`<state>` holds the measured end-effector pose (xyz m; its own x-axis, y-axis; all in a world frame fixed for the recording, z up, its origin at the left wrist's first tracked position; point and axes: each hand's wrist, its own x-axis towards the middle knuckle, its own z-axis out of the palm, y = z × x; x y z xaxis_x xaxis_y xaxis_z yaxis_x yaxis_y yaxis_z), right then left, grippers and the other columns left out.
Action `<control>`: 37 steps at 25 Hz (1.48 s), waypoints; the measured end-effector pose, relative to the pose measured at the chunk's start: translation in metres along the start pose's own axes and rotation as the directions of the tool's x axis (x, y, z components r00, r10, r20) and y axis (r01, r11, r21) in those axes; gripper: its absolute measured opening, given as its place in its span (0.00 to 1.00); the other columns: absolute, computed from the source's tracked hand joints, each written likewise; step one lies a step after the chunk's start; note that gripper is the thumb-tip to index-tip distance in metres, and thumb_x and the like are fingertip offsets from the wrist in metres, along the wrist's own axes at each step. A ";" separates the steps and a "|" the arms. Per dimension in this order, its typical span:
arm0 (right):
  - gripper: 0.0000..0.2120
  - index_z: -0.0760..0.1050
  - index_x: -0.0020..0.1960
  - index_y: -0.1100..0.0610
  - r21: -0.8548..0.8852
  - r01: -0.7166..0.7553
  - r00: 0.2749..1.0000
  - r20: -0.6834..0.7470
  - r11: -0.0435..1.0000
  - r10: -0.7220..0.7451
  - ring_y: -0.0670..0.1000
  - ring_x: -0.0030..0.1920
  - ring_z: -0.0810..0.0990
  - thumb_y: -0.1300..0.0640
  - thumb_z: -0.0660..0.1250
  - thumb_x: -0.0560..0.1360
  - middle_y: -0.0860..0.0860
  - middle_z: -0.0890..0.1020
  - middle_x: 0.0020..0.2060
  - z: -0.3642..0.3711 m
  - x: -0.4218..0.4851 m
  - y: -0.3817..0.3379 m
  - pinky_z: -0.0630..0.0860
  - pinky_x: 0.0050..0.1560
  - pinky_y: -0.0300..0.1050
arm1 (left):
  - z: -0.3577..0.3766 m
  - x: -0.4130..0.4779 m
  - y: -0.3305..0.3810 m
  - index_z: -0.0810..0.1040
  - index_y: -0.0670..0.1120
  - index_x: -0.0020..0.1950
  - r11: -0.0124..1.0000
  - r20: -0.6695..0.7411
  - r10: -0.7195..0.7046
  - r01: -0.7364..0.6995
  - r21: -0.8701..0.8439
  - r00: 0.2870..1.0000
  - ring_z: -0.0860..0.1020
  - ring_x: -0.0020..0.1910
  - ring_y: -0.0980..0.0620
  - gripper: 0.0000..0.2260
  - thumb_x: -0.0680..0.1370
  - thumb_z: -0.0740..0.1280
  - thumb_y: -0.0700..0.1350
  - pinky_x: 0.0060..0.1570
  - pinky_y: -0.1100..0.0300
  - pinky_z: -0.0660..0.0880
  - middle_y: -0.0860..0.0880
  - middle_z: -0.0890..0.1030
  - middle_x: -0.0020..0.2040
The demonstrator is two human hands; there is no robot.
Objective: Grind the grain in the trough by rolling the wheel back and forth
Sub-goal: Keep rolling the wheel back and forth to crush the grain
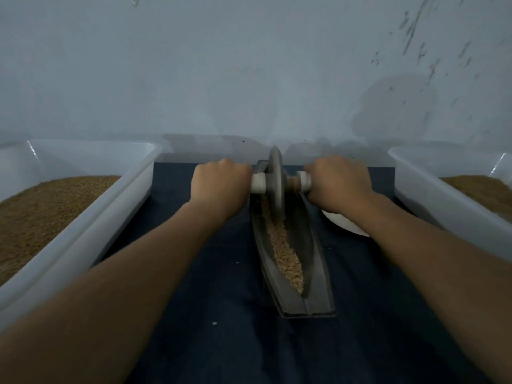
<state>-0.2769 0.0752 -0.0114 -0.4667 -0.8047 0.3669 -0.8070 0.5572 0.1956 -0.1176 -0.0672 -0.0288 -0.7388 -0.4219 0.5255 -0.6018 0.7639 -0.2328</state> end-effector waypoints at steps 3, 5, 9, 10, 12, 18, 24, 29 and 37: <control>0.07 0.72 0.37 0.48 0.018 0.013 1.000 0.025 1.000 -0.014 0.52 0.38 0.77 0.50 0.68 0.72 0.47 0.78 0.36 -0.007 -0.014 0.002 0.66 0.33 0.42 | -0.007 -0.015 0.000 0.72 0.49 0.46 1.000 -0.005 0.025 -0.025 -0.014 1.000 0.73 0.33 0.45 0.05 0.75 0.67 0.47 0.32 0.54 0.64 0.51 0.66 0.34; 0.11 0.69 0.33 0.46 -0.040 0.081 0.994 -0.064 0.996 -0.083 0.48 0.30 0.72 0.48 0.70 0.69 0.44 0.73 0.30 -0.009 -0.047 0.006 0.60 0.28 0.40 | -0.012 -0.047 -0.002 0.64 0.52 0.41 0.998 -0.059 0.065 -0.066 -0.023 0.996 0.61 0.26 0.51 0.14 0.71 0.71 0.49 0.27 0.58 0.57 0.54 0.59 0.30; 0.16 0.62 0.29 0.44 -0.091 0.144 0.972 -0.172 0.985 -0.158 0.41 0.23 0.59 0.45 0.70 0.58 0.41 0.63 0.22 -0.021 -0.087 0.015 0.52 0.26 0.34 | -0.036 -0.077 -0.006 0.58 0.54 0.38 0.985 -0.149 0.169 -0.165 0.038 0.974 0.45 0.25 0.56 0.28 0.58 0.79 0.52 0.28 0.65 0.44 0.56 0.49 0.29; 0.15 0.62 0.29 0.44 -0.093 0.128 0.979 -0.148 0.987 -0.141 0.41 0.23 0.60 0.44 0.69 0.59 0.41 0.63 0.22 -0.018 -0.086 0.015 0.53 0.26 0.34 | -0.036 -0.073 -0.005 0.59 0.54 0.38 0.988 -0.113 0.155 -0.152 0.038 0.981 0.45 0.25 0.56 0.27 0.59 0.79 0.52 0.28 0.65 0.44 0.56 0.49 0.29; 0.14 0.63 0.30 0.44 -0.064 0.086 0.990 -0.108 0.994 -0.092 0.45 0.26 0.66 0.45 0.69 0.64 0.42 0.68 0.26 -0.008 -0.066 0.012 0.56 0.27 0.37 | -0.021 -0.057 -0.002 0.61 0.54 0.39 0.991 -0.043 0.122 -0.119 0.063 0.992 0.51 0.24 0.54 0.21 0.67 0.75 0.51 0.26 0.62 0.48 0.54 0.54 0.29; 0.07 0.72 0.38 0.48 0.016 -0.022 1.000 -0.022 1.000 0.022 0.53 0.36 0.75 0.49 0.69 0.72 0.47 0.76 0.35 0.006 0.001 0.004 0.63 0.31 0.41 | 0.001 0.004 0.000 0.74 0.50 0.47 0.999 -0.043 0.013 -0.012 0.039 0.999 0.77 0.35 0.44 0.02 0.76 0.67 0.46 0.31 0.55 0.63 0.48 0.74 0.36; 0.20 0.58 0.29 0.43 -0.116 0.164 0.962 -0.202 0.980 -0.185 0.40 0.22 0.58 0.45 0.71 0.58 0.41 0.61 0.21 -0.017 -0.078 0.012 0.50 0.25 0.33 | -0.028 -0.073 -0.007 0.58 0.54 0.38 0.984 -0.126 0.177 -0.175 0.026 0.976 0.48 0.24 0.56 0.25 0.62 0.76 0.52 0.27 0.64 0.47 0.55 0.53 0.28; 0.15 0.62 0.30 0.44 -0.092 0.100 0.989 -0.099 0.991 -0.109 0.44 0.25 0.65 0.45 0.69 0.65 0.42 0.67 0.25 -0.005 -0.065 0.014 0.54 0.26 0.37 | -0.018 -0.055 -0.004 0.61 0.53 0.39 0.990 -0.050 0.135 -0.132 0.049 0.990 0.53 0.24 0.53 0.19 0.67 0.74 0.50 0.26 0.62 0.49 0.54 0.56 0.28; 0.06 0.73 0.38 0.47 -0.031 0.067 0.998 -0.004 0.997 -0.067 0.52 0.35 0.76 0.49 0.69 0.70 0.47 0.75 0.34 -0.007 -0.010 0.004 0.67 0.32 0.42 | -0.004 -0.016 -0.007 0.72 0.52 0.45 0.997 0.086 0.009 -0.002 -0.083 0.996 0.68 0.31 0.49 0.03 0.75 0.66 0.48 0.32 0.55 0.65 0.52 0.69 0.35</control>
<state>-0.2731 0.0864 -0.0081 -0.4104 -0.8394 0.3563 -0.8247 0.5084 0.2477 -0.1003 -0.0636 -0.0326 -0.7678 -0.4554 0.4506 -0.5730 0.8028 -0.1650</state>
